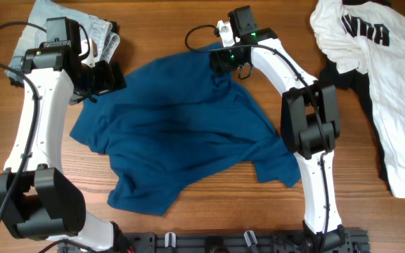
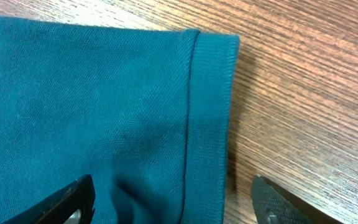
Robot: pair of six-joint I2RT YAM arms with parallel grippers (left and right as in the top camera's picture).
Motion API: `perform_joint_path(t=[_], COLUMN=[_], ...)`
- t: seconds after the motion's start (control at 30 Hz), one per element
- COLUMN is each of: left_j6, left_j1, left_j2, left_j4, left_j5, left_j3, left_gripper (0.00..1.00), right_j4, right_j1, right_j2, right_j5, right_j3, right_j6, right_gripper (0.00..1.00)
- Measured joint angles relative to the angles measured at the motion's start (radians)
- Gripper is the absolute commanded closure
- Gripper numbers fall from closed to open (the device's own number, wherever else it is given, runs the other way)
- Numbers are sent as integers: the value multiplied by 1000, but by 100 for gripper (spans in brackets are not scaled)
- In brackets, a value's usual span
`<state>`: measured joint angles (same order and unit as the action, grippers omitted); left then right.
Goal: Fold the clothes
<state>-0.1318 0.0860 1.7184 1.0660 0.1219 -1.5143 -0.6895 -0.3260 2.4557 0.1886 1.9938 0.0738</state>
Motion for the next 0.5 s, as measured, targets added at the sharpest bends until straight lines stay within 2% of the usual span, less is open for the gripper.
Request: perform_joint_path(t=[0.23,0.5], left_j6=[0,0], left_j1=[0,0], left_j2=[0,0], left_j4=[0,0], left_j5=[0,0], left_j3=[0,0], left_gripper=[0,0], right_j4=[19,144], right_j1=[-2,-13], right_j2=[0,19], right_j5=[-6,-57], right_j3=[-2,-10], right_j6=[-1,-1], right_gripper=[19,20])
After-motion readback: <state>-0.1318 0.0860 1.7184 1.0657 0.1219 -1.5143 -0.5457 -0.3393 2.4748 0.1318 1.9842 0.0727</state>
